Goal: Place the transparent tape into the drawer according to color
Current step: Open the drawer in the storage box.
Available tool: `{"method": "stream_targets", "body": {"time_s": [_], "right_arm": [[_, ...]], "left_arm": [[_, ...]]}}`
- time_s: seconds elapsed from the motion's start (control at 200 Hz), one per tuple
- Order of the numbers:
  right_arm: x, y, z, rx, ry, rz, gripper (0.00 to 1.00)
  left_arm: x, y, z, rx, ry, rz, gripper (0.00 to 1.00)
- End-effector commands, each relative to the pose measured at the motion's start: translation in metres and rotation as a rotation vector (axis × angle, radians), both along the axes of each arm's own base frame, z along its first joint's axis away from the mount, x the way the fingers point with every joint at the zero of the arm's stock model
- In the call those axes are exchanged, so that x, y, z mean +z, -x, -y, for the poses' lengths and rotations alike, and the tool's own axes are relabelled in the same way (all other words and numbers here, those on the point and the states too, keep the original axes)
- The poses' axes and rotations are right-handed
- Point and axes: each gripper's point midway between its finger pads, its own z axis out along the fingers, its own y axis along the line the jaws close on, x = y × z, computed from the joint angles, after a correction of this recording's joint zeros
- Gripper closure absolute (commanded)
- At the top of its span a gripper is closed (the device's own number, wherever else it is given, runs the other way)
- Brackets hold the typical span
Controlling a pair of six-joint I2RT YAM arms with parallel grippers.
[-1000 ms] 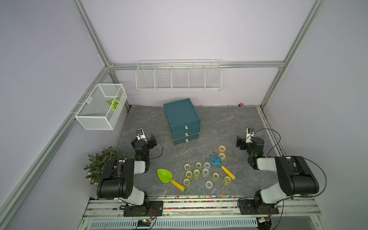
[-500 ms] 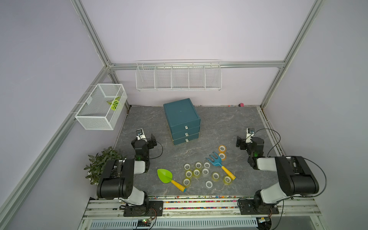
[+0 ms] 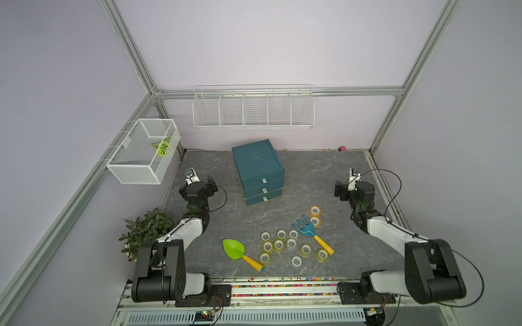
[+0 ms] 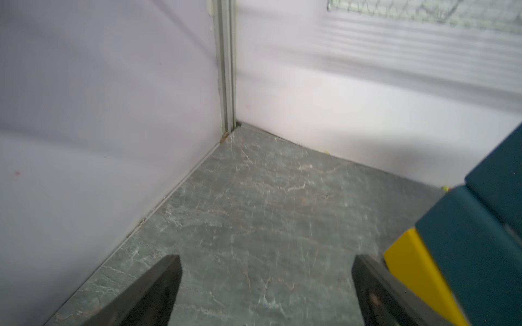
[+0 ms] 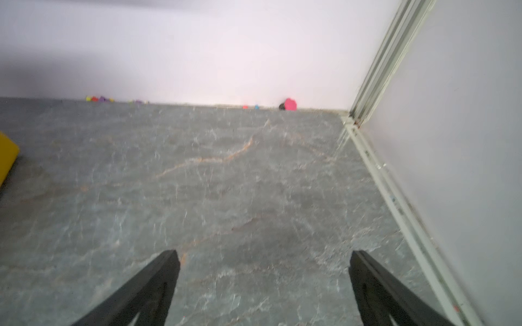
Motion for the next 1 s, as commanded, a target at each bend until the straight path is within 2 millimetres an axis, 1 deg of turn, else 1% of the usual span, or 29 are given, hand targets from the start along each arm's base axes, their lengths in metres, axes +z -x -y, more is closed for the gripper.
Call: {"method": "stream_targets", "body": {"time_s": [0.0,0.03,0.06,0.075,0.1,0.12,0.14,0.15,0.175,0.215,0.24,0.27,0.305,0.37,0.44,0.505,0.545,0.58,0.64,0.695,0.8,0.89,0.995], "right_arm": [[-0.01,0.017,0.017,-0.147,0.11,-0.084,0.01],[-0.006,0.018,0.023,-0.202,0.096,-0.065,0.01],[-0.004,0.02,0.034,-0.298,0.02,-0.037,0.01],[-0.003,0.021,0.038,-0.339,-0.012,-0.025,0.01],[-0.006,0.027,0.047,-0.428,-0.073,-0.018,0.01],[-0.008,0.032,0.054,-0.499,-0.115,-0.029,0.01],[-0.01,0.037,0.058,-0.574,-0.219,-0.02,0.01],[-0.014,0.041,0.059,-0.597,-0.235,-0.047,0.02],[-0.018,0.041,0.059,-0.586,-0.274,-0.089,0.02],[-0.026,0.032,0.047,-0.499,-0.339,-0.153,0.02],[-0.029,0.031,0.044,-0.492,-0.377,-0.164,0.02],[-0.032,0.032,0.044,-0.506,-0.405,-0.169,0.02],[-0.034,0.031,0.038,-0.48,-0.432,-0.176,0.02],[-0.033,0.026,0.014,-0.333,-0.469,-0.223,0.02],[-0.029,0.027,-0.014,-0.21,-0.516,-0.269,0.02],[-0.024,0.029,-0.047,-0.08,-0.551,-0.299,0.02],[-0.02,0.031,-0.069,-0.004,-0.567,-0.311,0.02],[-0.015,0.033,-0.089,0.069,-0.577,-0.313,0.02],[-0.006,0.037,-0.123,0.182,-0.606,-0.323,0.06],[0.004,0.041,-0.157,0.319,-0.648,-0.336,0.11],[0.017,0.044,-0.209,0.492,-0.655,-0.364,0.19],[0.022,0.04,-0.242,0.57,-0.618,-0.384,0.27],[0.021,0.026,-0.264,0.584,-0.625,-0.399,0.35]], "left_arm": [[-0.007,0.014,-0.021,0.16,0.134,-0.031,0.0],[-0.006,0.017,-0.028,0.227,0.196,-0.02,0.0],[-0.007,0.023,-0.037,0.318,0.273,-0.02,0.0],[-0.008,0.03,-0.046,0.398,0.311,-0.02,0.0],[-0.008,0.036,-0.054,0.483,0.37,-0.021,0.0],[-0.006,0.037,-0.056,0.505,0.392,-0.021,0.0],[-0.002,0.033,-0.055,0.487,0.394,-0.023,0.0],[0.0,0.031,-0.054,0.474,0.392,-0.026,0.0],[0.004,0.026,-0.051,0.444,0.381,-0.032,0.0],[0.007,0.023,-0.046,0.417,0.396,-0.034,0.0],[0.009,0.022,-0.045,0.411,0.403,-0.028,0.01],[0.01,0.019,-0.039,0.369,0.416,-0.034,0.0],[0.015,0.017,-0.034,0.335,0.424,-0.035,0.0],[0.022,0.013,-0.022,0.263,0.45,-0.046,0.0],[0.031,0.009,-0.006,0.17,0.477,-0.077,0.0],[0.042,0.005,0.013,0.064,0.506,-0.118,0.01],[0.048,0.001,0.029,-0.023,0.525,-0.143,0.04],[0.051,0.0,0.041,-0.085,0.553,-0.173,0.1],[0.056,0.0,0.062,-0.176,0.587,-0.2,0.17],[0.06,0.004,0.076,-0.227,0.59,-0.212,0.17],[0.065,0.015,0.101,-0.315,0.549,-0.217,0.16],[0.068,0.018,0.119,-0.386,0.548,-0.226,0.14],[0.064,0.017,0.129,-0.421,0.551,-0.256,0.14]]}}
